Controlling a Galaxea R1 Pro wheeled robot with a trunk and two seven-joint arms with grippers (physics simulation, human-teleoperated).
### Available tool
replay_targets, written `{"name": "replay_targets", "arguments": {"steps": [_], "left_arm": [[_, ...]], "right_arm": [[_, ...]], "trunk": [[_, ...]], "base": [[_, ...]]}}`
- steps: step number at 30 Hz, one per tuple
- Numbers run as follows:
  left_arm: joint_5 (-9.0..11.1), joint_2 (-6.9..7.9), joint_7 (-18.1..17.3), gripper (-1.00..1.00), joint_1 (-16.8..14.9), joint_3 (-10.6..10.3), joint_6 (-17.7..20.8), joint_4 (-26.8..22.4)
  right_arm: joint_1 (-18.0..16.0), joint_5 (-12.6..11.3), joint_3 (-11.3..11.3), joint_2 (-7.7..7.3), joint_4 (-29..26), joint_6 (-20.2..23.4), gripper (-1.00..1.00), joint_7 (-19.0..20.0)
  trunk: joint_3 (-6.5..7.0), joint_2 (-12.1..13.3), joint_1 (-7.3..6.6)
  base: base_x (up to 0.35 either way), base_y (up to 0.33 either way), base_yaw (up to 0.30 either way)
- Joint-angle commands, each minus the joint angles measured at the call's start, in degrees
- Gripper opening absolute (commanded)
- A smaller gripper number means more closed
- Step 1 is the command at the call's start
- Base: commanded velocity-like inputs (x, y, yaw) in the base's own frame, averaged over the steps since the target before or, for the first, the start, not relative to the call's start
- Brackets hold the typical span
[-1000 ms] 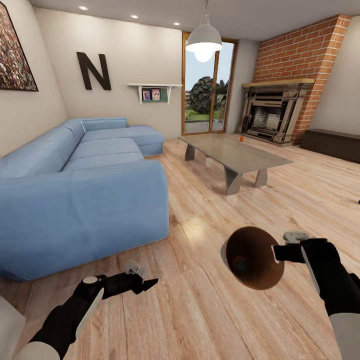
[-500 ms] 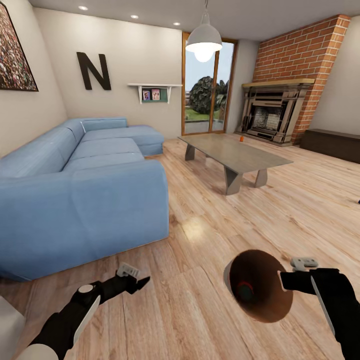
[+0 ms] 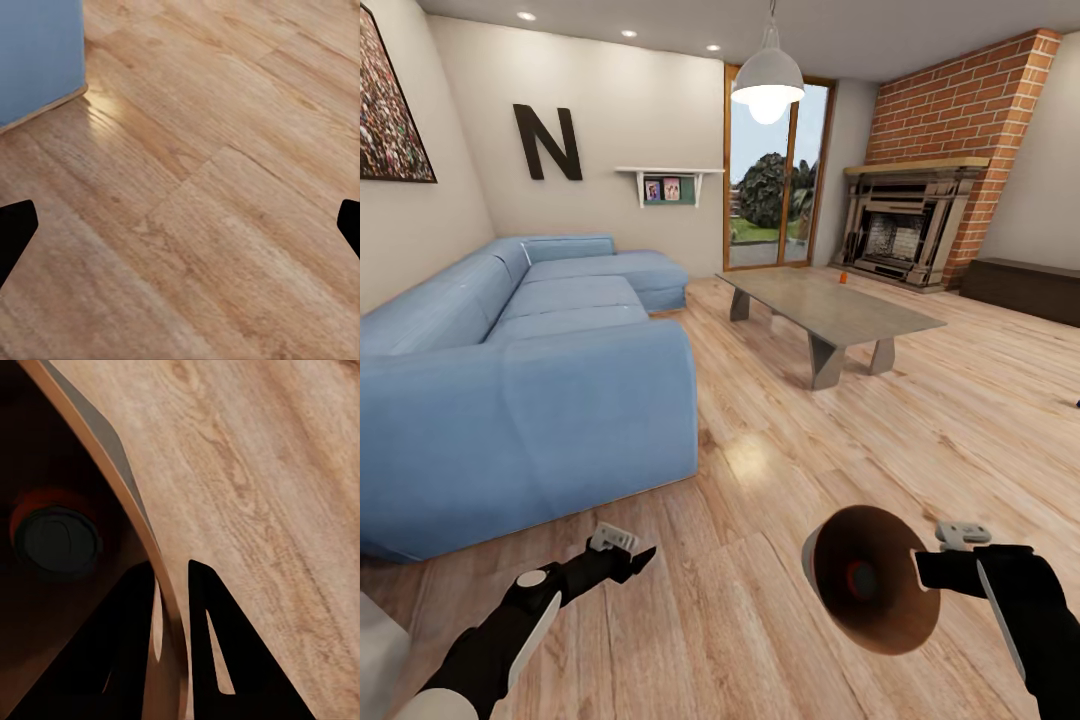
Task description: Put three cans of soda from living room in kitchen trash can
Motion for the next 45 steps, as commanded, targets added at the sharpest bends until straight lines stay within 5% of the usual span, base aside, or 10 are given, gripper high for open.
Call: {"name": "replay_targets", "arguments": {"steps": [1,9,24,45], "left_arm": [[0.0,-0.04,0.2,1.0,0.0,0.0,0.0,0.2],[0.2,-0.11,0.4,1.0,0.0,0.0,-1.7,2.1],[0.1,-0.16,0.4,1.0,-0.1,0.0,-2.6,2.4],[-0.2,-0.2,0.4,1.0,-0.1,-0.1,-2.8,3.9]], "right_arm": [[0.0,-1.2,0.0,0.03,-0.1,0.1,-1.0,0.0],[0.1,-1.1,-0.7,0.07,-0.5,0.1,-1.0,-0.3],[0.1,-1.3,-10.0,0.14,-1.8,0.1,-1.0,0.4],[1.0,-1.3,-11.4,0.16,-1.6,0.1,-1.0,0.5]], "trunk": [[0.01,0.0,-0.01],[0.01,0.0,-0.01],[0.45,0.0,-0.01],[1.21,0.0,-0.01]], "base": [[0.0,0.0,0.0],[0.0,0.0,-0.001],[0.0,0.0,-0.19],[0.0,0.0,-0.234]]}}
